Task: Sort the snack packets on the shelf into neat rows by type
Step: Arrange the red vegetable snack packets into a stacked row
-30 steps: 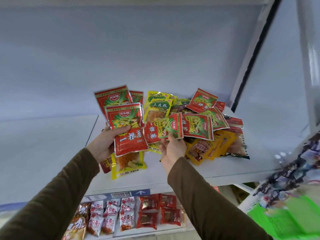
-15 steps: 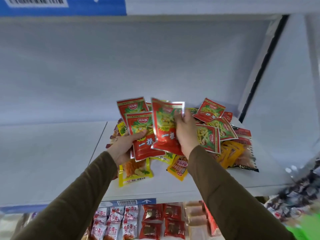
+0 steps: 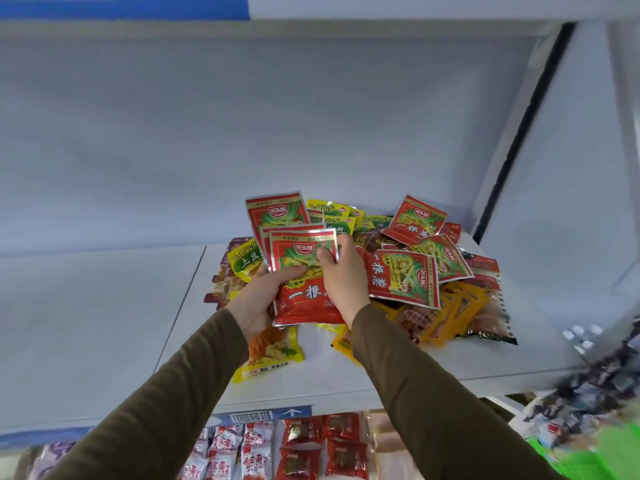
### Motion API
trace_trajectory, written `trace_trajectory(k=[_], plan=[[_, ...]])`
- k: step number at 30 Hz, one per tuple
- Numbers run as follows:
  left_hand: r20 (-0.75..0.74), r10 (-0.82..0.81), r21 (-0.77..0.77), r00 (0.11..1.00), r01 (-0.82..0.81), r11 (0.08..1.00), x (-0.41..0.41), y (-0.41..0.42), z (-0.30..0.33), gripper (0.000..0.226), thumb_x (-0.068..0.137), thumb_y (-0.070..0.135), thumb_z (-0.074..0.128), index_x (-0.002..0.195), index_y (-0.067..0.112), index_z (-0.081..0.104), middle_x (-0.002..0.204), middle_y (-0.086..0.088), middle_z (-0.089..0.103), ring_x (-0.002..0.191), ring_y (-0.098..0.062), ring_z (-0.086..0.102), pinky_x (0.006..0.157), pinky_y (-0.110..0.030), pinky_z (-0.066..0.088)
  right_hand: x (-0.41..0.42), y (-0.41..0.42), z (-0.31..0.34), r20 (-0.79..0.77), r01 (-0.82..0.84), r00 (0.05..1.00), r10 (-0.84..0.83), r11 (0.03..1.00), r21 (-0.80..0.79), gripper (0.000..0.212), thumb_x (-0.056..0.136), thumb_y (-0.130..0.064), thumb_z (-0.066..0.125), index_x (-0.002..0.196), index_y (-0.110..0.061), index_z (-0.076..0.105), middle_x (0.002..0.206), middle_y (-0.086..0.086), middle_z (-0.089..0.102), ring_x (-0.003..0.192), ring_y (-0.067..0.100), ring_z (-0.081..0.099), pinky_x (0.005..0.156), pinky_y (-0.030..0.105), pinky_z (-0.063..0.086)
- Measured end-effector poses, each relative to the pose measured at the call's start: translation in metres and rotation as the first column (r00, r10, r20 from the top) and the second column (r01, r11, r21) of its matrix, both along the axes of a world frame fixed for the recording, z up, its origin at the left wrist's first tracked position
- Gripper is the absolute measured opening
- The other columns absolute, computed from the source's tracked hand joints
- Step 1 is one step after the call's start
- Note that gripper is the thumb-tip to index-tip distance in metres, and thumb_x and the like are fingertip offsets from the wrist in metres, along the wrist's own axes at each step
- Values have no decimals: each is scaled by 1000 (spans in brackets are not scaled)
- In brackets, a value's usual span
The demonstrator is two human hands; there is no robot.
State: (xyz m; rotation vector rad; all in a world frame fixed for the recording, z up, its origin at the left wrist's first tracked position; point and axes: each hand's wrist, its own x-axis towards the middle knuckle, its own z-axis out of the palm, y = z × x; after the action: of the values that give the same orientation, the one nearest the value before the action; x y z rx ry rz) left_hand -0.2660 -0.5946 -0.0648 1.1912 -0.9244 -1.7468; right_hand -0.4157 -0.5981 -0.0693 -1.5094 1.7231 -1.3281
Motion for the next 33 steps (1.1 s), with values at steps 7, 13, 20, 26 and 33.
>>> trace_trajectory(k=[7,13,20,26,33], plan=[[-18,-5,28,1000,6,1000,3,-5,-5,48,85,23,79,128,21,59,109,-14,77,95,-34,76,83,-47,61,-80,28,-23,-241,231,939,-245,969,-88,36,94,-44,66,121,-22,56,122,-2,59,119,20,48,99,41,46],[4,2,55,1000,-2,998,0,-5,-8,50,84,25,81,129,20,58,109,-14,77,90,-34,77,70,-44,64,-110,40,-48,-576,203,814,-73,965,164,90,82,-74,61,154,-27,33,157,2,39,147,32,29,118,55,24],[19,12,49,1000,-12,999,-1,-1,-10,50,85,24,79,131,21,58,108,-14,77,87,-33,77,71,-43,63,-106,17,-52,-705,137,709,20,977,166,94,86,-64,65,160,-32,19,167,9,21,152,36,19,119,54,26],[11,49,56,999,-50,997,7,2,-11,56,82,24,80,133,20,58,112,-15,76,92,-34,76,75,-44,63,-99,6,-45,-867,132,499,-16,990,58,80,91,-56,65,157,-34,27,144,7,50,134,34,40,103,45,42],[5,76,60,997,-77,995,15,5,-15,57,79,26,81,130,20,58,110,-14,77,89,-33,77,73,-44,63,-92,8,-40,-760,59,639,-118,993,-105,50,101,-21,58,147,-37,50,127,-3,65,109,22,61,69,32,54]])
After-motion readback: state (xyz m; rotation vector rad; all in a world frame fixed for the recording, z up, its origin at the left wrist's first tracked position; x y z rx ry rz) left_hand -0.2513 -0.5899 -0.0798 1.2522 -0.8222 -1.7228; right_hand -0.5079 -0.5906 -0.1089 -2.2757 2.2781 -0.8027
